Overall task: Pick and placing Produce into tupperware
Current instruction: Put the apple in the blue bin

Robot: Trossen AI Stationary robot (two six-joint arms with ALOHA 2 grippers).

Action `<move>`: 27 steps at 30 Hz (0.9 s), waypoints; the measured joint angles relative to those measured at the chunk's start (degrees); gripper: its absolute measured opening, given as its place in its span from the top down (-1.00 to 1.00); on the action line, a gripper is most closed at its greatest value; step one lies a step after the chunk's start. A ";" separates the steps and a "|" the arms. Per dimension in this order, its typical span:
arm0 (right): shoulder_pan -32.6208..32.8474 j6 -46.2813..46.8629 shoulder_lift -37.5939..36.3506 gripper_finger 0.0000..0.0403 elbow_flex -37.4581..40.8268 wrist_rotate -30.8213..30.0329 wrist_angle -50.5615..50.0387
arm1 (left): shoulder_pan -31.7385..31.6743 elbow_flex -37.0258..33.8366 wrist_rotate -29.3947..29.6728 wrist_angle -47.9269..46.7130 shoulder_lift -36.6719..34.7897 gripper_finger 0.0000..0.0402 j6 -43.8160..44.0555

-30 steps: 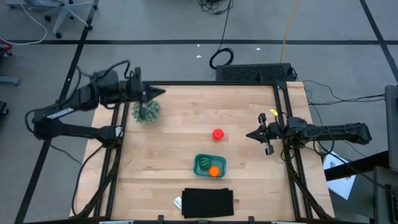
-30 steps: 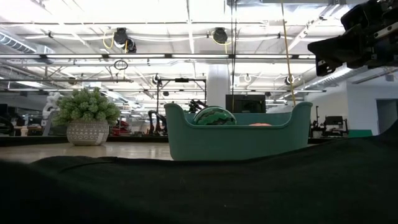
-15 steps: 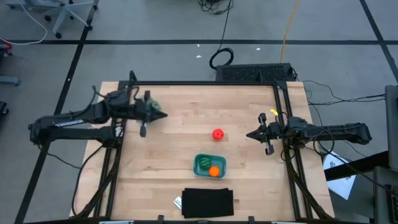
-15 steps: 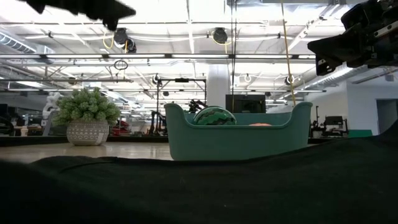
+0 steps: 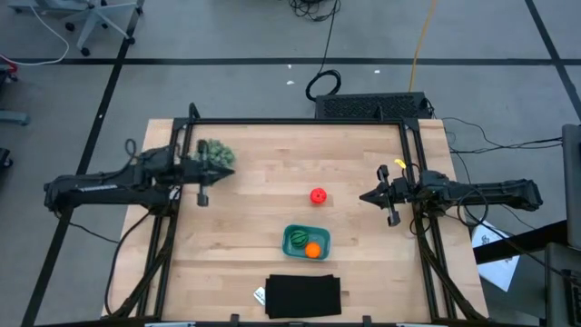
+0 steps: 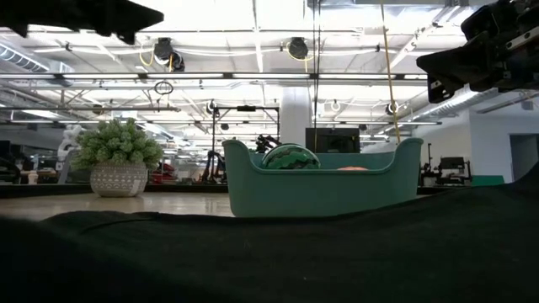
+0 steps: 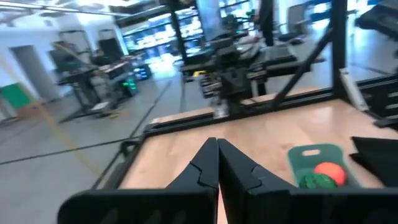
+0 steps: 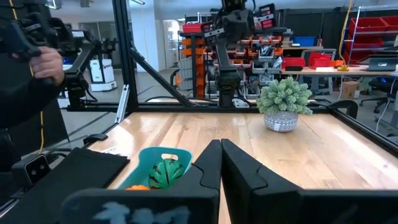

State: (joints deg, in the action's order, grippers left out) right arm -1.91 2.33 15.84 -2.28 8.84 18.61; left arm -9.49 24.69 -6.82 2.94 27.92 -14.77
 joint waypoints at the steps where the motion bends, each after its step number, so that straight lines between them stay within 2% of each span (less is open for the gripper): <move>1: 0.02 -0.02 0.00 1.00 0.02 0.00 0.00 | -0.25 -0.02 0.88 -2.22 -2.33 1.00 -0.04; 5: 0.01 -0.09 0.00 1.00 0.00 0.00 0.00 | -1.11 -0.02 0.99 -10.02 -11.05 1.00 0.76; 8: 0.01 -0.16 0.00 1.00 0.00 0.00 0.02 | -0.69 -0.07 -0.26 -10.15 -13.41 1.00 2.58; 10: 0.02 -0.17 0.00 1.00 0.00 -0.04 0.05 | -0.31 -0.07 -0.01 -10.19 -13.81 1.00 3.22; 14: 0.00 -0.17 -0.02 1.00 0.02 -0.07 0.42 | 0.48 -1.12 5.82 -11.16 -13.72 1.00 4.44; 19: 0.00 -0.04 0.00 1.00 0.02 -0.07 0.42 | 1.88 -6.16 12.88 -9.19 -13.88 1.00 4.34; 23: 0.01 -0.02 -0.02 1.00 0.02 -0.07 0.38 | 2.29 -11.66 12.04 -3.06 -13.79 1.00 1.60; 27: 0.00 -0.02 -0.02 1.00 0.00 -0.09 0.37 | 2.29 -14.21 11.51 0.30 -13.81 1.00 2.62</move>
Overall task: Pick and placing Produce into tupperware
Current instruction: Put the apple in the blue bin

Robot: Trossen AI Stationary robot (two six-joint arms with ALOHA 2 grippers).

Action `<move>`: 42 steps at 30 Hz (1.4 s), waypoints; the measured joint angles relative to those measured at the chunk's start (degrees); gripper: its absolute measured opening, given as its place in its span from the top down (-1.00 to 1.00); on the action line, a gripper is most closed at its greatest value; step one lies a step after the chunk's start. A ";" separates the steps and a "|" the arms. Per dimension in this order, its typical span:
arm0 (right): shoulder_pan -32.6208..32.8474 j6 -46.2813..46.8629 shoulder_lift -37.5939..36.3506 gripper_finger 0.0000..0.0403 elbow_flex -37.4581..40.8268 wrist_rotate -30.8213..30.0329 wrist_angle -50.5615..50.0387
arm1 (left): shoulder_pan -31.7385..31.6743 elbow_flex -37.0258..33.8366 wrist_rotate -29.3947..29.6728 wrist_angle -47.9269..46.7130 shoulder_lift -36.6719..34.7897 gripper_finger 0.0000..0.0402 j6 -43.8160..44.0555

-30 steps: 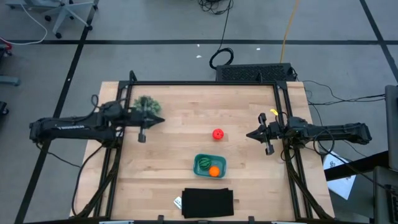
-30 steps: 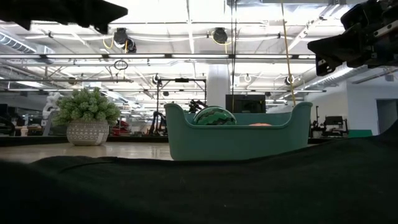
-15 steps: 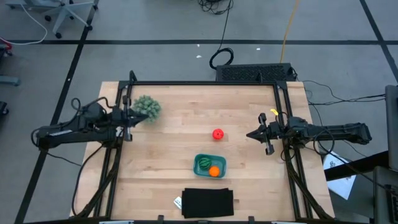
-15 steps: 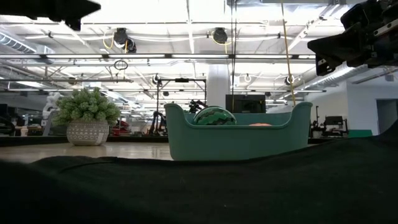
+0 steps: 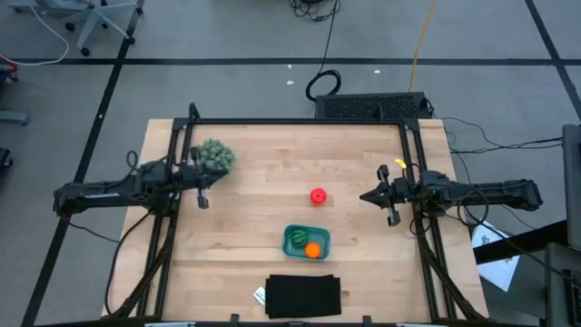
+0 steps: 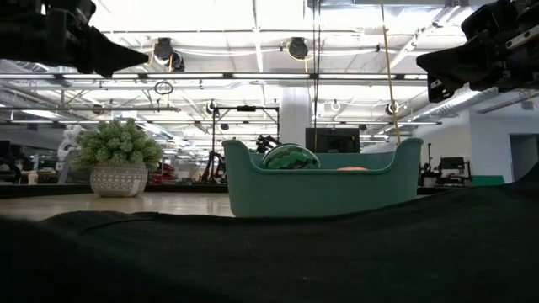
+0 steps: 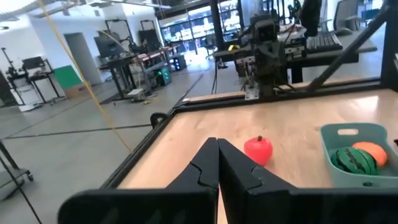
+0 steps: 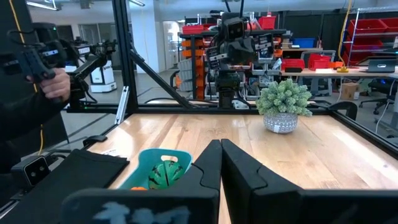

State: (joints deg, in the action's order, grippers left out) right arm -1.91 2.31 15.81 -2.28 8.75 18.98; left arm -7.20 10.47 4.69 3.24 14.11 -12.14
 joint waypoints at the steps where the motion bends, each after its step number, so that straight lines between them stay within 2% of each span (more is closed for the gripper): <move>1: 0.02 0.02 0.02 1.00 0.00 0.00 0.00 | 0.00 -0.33 -0.17 0.03 0.01 1.00 0.34; 3: 0.00 0.00 0.02 1.00 0.01 0.00 0.00 | 0.00 -0.72 -1.49 -0.09 0.02 1.00 0.48; 7: 0.01 0.02 0.02 1.00 0.00 0.00 0.00 | 0.04 -0.83 -9.05 -1.87 0.02 1.00 -0.39; 14: 0.01 -0.31 0.02 1.00 0.00 -0.01 -0.04 | 0.62 -0.84 -12.21 -4.56 0.00 1.00 0.87; 17: 0.02 -1.11 0.02 1.00 0.02 -1.21 -0.02 | 1.19 -0.84 -12.27 -5.70 0.02 0.98 2.44; 21: 0.00 0.86 0.01 1.00 0.01 -9.95 0.01 | 1.36 -0.84 -12.24 -6.97 0.06 0.94 2.88; 23: -0.02 1.08 0.02 1.00 0.00 -11.88 0.48 | 1.36 -0.84 -12.24 -7.54 0.07 0.91 2.89; 27: 0.00 0.68 0.78 1.00 -0.46 -11.85 5.05 | 1.36 -0.84 -12.22 -7.98 0.07 0.90 2.89; 35: -0.89 -1.38 6.77 1.00 -5.51 -11.92 5.29 | 1.36 -0.84 -12.20 -7.45 0.07 0.99 5.18; 42: -4.89 -0.02 13.79 1.00 -10.57 -11.73 5.35 | 1.36 -0.84 -12.18 -7.71 0.07 0.89 5.14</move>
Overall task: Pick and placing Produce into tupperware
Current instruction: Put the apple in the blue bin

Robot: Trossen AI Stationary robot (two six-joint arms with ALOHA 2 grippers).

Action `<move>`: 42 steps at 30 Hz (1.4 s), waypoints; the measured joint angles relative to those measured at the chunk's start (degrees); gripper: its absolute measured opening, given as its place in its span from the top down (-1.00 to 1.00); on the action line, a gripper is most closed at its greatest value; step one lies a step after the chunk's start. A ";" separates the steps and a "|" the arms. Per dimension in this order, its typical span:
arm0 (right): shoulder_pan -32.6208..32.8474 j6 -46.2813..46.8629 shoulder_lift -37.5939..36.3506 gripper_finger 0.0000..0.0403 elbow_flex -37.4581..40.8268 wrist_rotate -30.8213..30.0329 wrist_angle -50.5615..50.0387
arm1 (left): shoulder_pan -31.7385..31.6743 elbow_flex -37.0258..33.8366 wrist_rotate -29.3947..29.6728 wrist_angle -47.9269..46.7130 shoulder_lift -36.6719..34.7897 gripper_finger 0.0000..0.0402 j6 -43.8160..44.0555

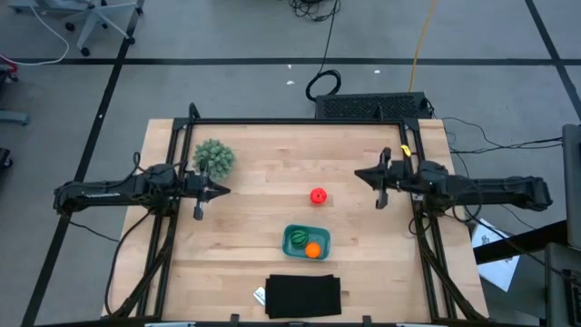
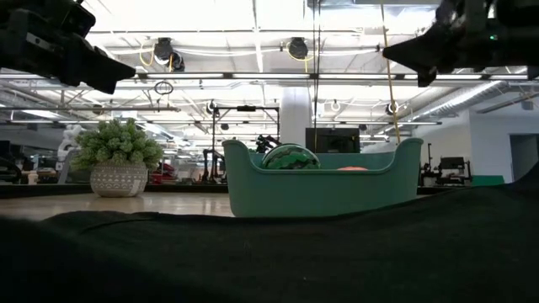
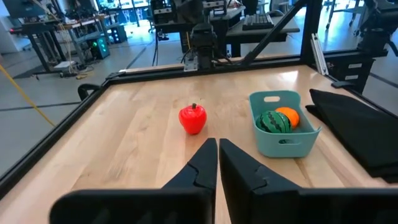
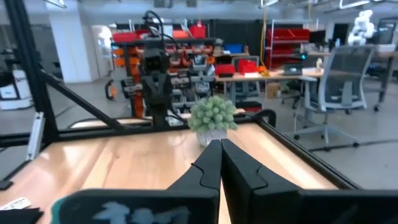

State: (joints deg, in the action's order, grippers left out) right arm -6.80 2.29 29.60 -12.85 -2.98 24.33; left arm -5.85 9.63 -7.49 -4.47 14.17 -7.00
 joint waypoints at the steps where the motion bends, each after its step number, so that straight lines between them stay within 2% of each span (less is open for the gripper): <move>1: -0.35 0.06 1.10 1.00 -0.60 0.04 -0.10 | 0.00 0.00 -0.01 0.00 0.00 0.87 0.00; 13: -1.47 0.18 12.75 1.00 -9.45 0.45 -0.24 | 0.00 0.02 0.00 -1.26 0.07 0.84 0.07; 21: -1.51 -0.21 17.33 1.00 -15.85 4.87 -1.41 | -0.01 0.04 0.00 -1.49 0.07 0.85 0.12; 26: -2.49 0.12 20.37 1.00 -22.00 7.84 -9.32 | 0.00 0.06 0.00 -1.42 0.07 0.85 -0.15; 31: -3.57 0.19 24.34 1.00 -27.85 8.12 -16.84 | 0.00 0.07 0.01 -1.41 0.07 0.85 -0.12; 37: -5.99 1.55 28.11 1.00 -31.78 13.54 -17.97 | 0.00 0.07 0.02 -1.38 0.07 0.85 -0.15; 42: -7.91 2.01 31.25 1.00 -35.97 15.13 -19.71 | -0.02 0.06 0.04 -1.36 0.07 0.85 -0.16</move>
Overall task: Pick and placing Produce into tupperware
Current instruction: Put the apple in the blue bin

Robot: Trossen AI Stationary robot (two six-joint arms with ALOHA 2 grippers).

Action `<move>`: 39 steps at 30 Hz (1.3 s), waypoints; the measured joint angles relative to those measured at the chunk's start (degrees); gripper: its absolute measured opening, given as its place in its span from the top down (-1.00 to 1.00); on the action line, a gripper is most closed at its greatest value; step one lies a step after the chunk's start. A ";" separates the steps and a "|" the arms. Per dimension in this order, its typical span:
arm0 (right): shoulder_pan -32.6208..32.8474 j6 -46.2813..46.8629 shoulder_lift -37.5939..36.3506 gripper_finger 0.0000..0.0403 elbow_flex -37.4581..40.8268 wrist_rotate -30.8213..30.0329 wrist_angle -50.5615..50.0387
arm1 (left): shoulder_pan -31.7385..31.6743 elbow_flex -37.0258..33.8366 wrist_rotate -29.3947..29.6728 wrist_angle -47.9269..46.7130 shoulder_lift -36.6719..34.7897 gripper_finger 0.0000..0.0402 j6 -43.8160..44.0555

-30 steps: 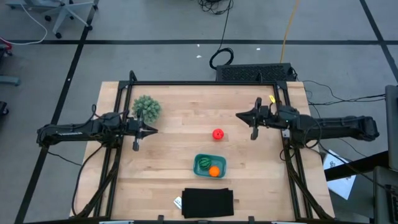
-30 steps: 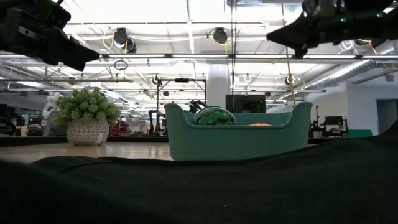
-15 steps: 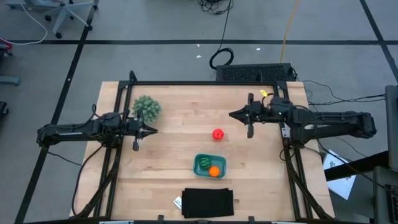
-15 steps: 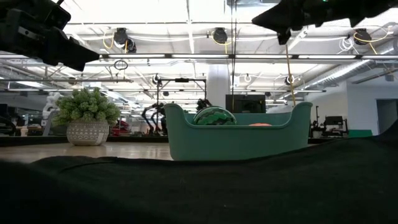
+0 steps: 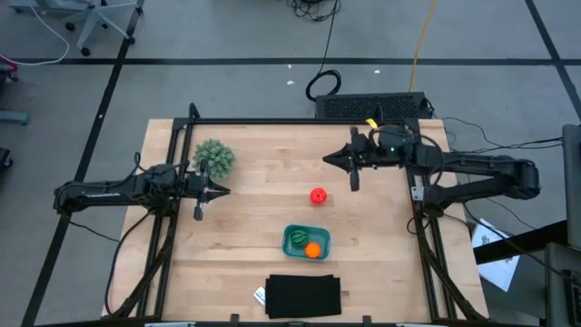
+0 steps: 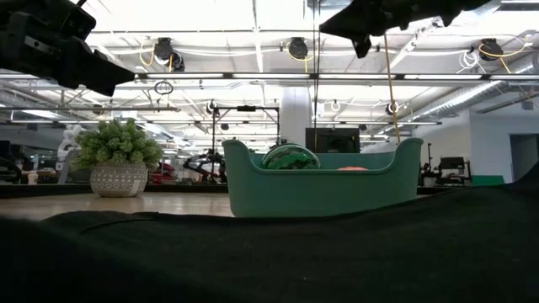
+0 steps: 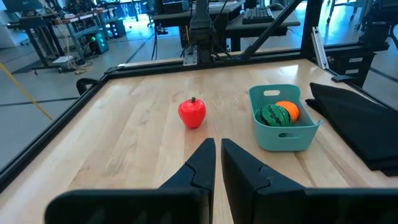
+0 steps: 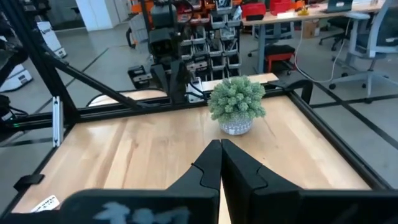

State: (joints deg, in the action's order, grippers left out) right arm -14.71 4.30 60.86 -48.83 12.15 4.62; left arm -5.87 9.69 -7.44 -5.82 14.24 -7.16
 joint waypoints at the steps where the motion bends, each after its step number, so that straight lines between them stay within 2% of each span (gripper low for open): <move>1: -0.27 0.15 0.65 1.00 -0.99 0.13 -0.83 | 0.02 0.00 0.00 0.02 0.00 0.85 0.00; 12: -1.05 -1.67 5.48 1.00 -7.31 0.85 -6.94 | 0.02 0.00 0.02 0.06 0.00 0.85 -0.02; 20: -1.93 -3.68 11.50 1.00 -18.55 2.10 -23.31 | 0.02 0.00 0.09 0.05 0.00 0.85 -0.15; 26: -1.95 -5.87 17.39 1.00 -27.52 3.39 -39.54 | 0.00 0.00 0.11 0.07 0.00 0.85 -0.09; 32: -1.95 -6.69 22.09 1.00 -32.31 3.69 -45.99 | 0.02 0.00 0.11 0.09 -0.01 0.85 -0.09; 35: -2.35 -7.17 24.45 1.00 -33.85 7.23 -48.92 | 0.02 0.00 0.11 0.07 0.00 0.85 -0.09; 39: -2.48 -8.02 28.12 1.00 -36.77 7.57 -54.35 | 0.02 0.00 0.11 0.07 -0.01 0.85 -0.06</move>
State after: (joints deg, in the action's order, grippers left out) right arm -17.19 -3.73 88.98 -85.60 19.72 -49.73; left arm -5.85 9.69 -7.33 -5.76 14.23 -7.22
